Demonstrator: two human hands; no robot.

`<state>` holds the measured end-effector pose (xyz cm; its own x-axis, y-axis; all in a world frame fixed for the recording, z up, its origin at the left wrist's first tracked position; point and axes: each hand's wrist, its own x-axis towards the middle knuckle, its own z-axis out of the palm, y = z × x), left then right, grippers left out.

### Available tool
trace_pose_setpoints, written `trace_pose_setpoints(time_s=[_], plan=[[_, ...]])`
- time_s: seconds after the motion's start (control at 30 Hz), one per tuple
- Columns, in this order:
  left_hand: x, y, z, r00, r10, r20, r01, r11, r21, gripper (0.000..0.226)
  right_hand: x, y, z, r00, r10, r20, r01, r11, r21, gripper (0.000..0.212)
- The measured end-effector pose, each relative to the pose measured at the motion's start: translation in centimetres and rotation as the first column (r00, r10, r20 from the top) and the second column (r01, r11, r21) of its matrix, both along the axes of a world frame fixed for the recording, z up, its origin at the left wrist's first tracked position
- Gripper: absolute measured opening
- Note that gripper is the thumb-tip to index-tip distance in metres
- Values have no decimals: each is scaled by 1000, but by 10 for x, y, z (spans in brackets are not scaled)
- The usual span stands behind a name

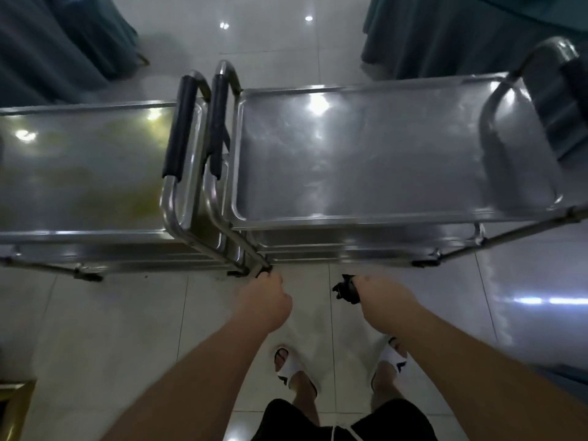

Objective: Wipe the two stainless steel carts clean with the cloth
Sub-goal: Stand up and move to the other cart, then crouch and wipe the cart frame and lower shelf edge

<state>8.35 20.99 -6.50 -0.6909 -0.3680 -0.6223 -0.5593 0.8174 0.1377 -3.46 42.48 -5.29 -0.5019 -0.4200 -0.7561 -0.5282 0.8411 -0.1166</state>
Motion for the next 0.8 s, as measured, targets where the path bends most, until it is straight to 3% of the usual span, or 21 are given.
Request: trace_pose_setpoints(time_s=[0.37,0.63,0.8], plan=[[-46,39,-87,999,18,34,-16,999,-35,41,-56,29,-91,997,77,9,-76,996,-42,60],[-75,41,-249,990,-103,97,106,994,-24,44,-87,22,-255,996,50,72,-48,998,-41,62],[-74,29,-356,990,-131,55,135,989,-64,42,-87,7,-363,993,97,-61,-104,986,-131,44]])
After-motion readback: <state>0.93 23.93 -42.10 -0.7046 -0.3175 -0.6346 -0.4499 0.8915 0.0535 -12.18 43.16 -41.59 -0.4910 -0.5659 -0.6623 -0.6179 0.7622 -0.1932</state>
